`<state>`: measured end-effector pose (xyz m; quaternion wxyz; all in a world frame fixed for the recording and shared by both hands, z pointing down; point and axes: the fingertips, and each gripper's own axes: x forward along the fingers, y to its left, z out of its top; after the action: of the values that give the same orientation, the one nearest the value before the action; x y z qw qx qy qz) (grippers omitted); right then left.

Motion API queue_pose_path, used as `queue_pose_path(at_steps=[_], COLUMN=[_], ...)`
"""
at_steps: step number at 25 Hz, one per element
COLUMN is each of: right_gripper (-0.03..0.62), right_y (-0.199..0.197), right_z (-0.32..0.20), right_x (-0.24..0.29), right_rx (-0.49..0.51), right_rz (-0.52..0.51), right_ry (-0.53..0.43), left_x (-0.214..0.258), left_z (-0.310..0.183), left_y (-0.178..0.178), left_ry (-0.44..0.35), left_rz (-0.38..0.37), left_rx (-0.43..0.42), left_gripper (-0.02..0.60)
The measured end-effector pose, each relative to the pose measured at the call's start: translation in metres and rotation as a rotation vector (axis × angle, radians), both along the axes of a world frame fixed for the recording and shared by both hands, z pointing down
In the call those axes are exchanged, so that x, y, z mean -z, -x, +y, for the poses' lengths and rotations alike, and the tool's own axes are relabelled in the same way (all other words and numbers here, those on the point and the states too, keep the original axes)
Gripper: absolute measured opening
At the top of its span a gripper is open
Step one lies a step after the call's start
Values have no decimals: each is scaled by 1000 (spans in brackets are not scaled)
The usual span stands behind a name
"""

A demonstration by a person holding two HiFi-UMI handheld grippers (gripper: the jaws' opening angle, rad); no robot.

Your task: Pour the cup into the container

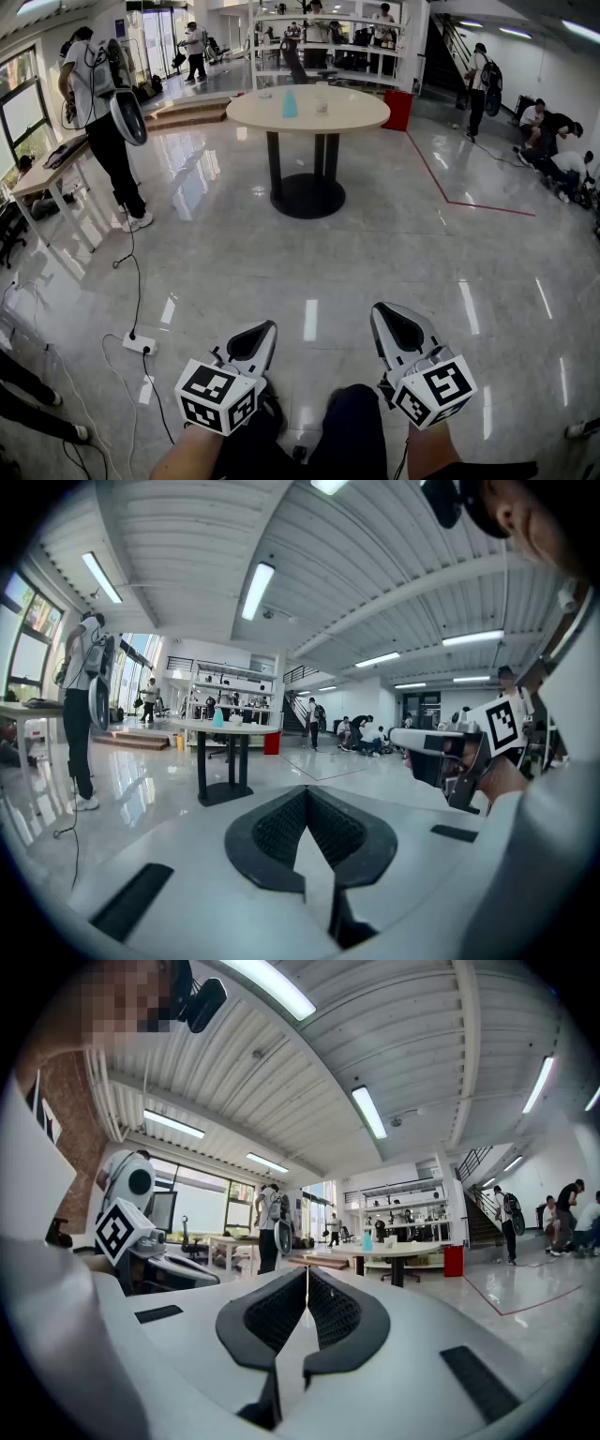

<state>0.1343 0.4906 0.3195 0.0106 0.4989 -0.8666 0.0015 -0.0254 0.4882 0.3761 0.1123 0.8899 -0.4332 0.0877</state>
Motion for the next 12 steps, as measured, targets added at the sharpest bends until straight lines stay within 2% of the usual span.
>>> queue_pose_path(at_steps=[4, 7, 12], right_gripper=[6, 6, 6], right_y=[-13, -7, 4], right_z=[-27, -52, -89], right_x=[-13, -19, -4], right_rx=[-13, -3, 33], right_rz=[-20, -20, -16], right_ry=[6, 17, -1], left_x=[-15, -17, 5], left_z=[-26, -54, -82], left_y=[-1, 1, 4], left_ry=[8, 17, -40], left_rz=[45, 75, 76], left_rx=[16, 19, 33], left_gripper=[0, 0, 0])
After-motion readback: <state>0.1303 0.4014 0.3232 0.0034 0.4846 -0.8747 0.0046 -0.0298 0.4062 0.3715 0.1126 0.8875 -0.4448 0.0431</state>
